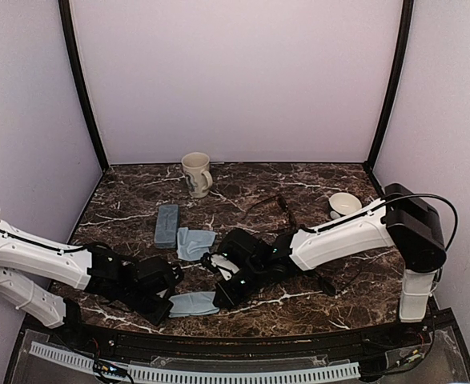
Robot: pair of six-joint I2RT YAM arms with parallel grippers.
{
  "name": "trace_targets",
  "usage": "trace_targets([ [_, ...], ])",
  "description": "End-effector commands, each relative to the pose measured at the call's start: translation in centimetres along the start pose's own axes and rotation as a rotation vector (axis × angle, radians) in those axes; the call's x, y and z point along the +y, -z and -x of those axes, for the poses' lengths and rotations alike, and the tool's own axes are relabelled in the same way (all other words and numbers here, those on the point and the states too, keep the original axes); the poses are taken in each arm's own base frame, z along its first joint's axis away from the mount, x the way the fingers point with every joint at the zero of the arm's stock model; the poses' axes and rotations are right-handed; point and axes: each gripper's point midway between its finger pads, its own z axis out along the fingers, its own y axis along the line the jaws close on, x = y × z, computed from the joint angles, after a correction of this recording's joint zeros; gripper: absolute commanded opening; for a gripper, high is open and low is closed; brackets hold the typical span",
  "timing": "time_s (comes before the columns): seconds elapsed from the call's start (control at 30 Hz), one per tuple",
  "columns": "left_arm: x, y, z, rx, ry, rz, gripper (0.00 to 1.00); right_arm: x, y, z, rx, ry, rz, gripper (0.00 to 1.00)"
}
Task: Organize the sunglasses
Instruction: Fold the glasses cleaning cloth at the center of the board.
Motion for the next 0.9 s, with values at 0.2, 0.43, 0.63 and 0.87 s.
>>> trace_targets([
  [0.2,-0.3,0.3,-0.1,0.019,-0.013,0.014,0.07,0.1,-0.2,-0.8,0.017,-0.007,-0.011,0.04],
  [0.43,-0.2,1.6,0.9,-0.035,0.005,0.012,0.11,0.7,-0.1,-0.9,0.019,0.0,-0.004,0.2],
  [0.63,0.4,2.4,2.0,-0.088,0.062,0.014,0.17,0.7,0.4,-0.3,-0.004,-0.002,-0.021,0.37],
  [0.87,1.3,2.2,3.3,-0.159,0.156,-0.045,0.33,0.0,1.8,1.7,-0.086,-0.04,-0.016,0.42],
])
